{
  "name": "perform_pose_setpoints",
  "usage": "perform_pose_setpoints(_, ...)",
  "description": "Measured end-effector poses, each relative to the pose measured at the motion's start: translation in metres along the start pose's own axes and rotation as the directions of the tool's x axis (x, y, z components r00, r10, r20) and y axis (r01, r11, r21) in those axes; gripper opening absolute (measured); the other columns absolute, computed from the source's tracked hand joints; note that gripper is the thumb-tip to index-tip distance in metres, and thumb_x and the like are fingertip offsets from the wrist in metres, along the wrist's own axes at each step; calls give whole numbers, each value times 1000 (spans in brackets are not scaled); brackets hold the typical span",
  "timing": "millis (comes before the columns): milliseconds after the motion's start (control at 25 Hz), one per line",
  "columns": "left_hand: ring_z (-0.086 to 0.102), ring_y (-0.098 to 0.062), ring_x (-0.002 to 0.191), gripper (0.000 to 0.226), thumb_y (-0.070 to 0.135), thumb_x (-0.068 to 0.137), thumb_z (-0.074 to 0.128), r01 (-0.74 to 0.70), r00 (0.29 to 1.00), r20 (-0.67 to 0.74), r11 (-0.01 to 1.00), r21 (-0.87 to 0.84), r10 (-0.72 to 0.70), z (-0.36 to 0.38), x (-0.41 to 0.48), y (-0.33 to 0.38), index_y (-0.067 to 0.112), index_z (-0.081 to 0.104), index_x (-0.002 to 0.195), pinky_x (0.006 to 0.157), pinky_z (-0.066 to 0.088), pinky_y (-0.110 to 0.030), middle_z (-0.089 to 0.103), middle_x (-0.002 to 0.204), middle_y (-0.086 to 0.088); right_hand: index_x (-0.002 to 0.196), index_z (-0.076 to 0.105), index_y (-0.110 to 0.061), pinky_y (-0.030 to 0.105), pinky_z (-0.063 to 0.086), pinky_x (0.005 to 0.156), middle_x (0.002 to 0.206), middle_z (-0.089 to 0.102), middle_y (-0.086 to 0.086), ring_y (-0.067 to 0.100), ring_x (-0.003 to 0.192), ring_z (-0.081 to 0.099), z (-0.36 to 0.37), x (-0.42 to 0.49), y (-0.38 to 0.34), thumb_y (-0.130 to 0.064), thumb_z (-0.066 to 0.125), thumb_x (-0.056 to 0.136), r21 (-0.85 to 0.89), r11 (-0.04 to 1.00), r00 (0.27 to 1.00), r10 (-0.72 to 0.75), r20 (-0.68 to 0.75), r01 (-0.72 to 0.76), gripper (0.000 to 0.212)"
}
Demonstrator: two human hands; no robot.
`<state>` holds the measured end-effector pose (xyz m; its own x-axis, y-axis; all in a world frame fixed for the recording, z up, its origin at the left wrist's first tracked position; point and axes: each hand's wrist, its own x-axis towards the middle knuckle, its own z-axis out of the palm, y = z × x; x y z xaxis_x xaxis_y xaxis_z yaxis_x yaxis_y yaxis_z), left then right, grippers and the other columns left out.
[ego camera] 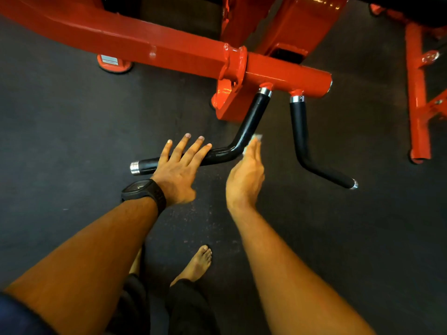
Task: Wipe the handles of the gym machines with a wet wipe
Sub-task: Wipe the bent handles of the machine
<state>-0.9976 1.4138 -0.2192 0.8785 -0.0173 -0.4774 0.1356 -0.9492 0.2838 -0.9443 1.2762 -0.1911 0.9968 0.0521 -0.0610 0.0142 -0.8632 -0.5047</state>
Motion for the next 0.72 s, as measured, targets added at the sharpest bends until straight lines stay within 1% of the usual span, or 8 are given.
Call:
perform_pose_setpoints(40,-27,-25,149,120,33,79,69,-2,1000,-1,1000,-3,2,0,0,0,31,-25,154,119,-17,-53,-26,164,4,153,35,-12,25,39,104,154,43,9,25,132,51,8,-3,-9,6,43,97,139,968,977,211,-15,-207,60)
perform_pose_setpoints(120,-27,-25,150,120,32,79,69,-7,1000,-8,1000,-4,7,-1,1,-1,31,-24,154,119,-17,-53,-25,164,5,135,59,-6,34,47,89,116,69,13,25,101,64,18,12,-19,8,42,94,558,685,853,515,83,-468,46)
perform_pose_setpoints(240,-26,-25,150,120,31,78,69,-13,1000,8,1000,-10,13,-2,1,-1,30,-23,154,119,-15,-53,-23,165,4,97,72,-4,30,54,72,81,67,3,15,74,63,12,31,-17,13,40,91,789,197,701,613,364,-582,37)
perform_pose_setpoints(360,-25,-26,150,120,32,79,70,-20,1000,0,1000,-12,20,-2,0,-1,29,-22,155,120,-14,-53,-22,165,4,98,71,-8,26,56,80,86,69,2,12,80,67,-3,15,-23,17,41,90,797,99,689,572,445,-596,40)
perform_pose_setpoints(480,-23,-26,151,120,31,78,72,-31,999,9,999,-15,31,-3,0,-2,28,-20,156,120,-13,-53,-20,165,3,94,70,-2,24,53,69,79,65,5,15,74,63,-5,11,-31,17,44,91,776,-6,602,629,493,-630,32)
perform_pose_setpoints(600,-23,-26,151,120,30,78,72,-38,999,-2,999,-20,38,-2,0,-2,28,-19,156,120,-13,-53,-20,166,3,89,65,-1,33,55,85,95,67,16,24,96,66,-9,5,-34,20,41,90,718,-63,549,599,583,-693,32)
perform_pose_setpoints(680,-23,-26,151,119,28,78,71,-44,999,7,999,-31,44,-4,0,-1,28,-18,156,120,-14,-52,-19,166,3,82,64,-4,36,52,90,86,67,15,21,90,65,-8,-4,-41,18,40,92,718,-18,559,614,557,-695,34)
perform_pose_setpoints(720,-23,-25,151,119,27,78,71,-44,999,14,998,-37,44,-3,0,0,28,-18,156,119,-14,-51,-19,166,3,82,66,-5,35,51,88,82,67,12,21,84,65,-4,-10,-42,14,41,94,735,93,605,643,470,-671,34)
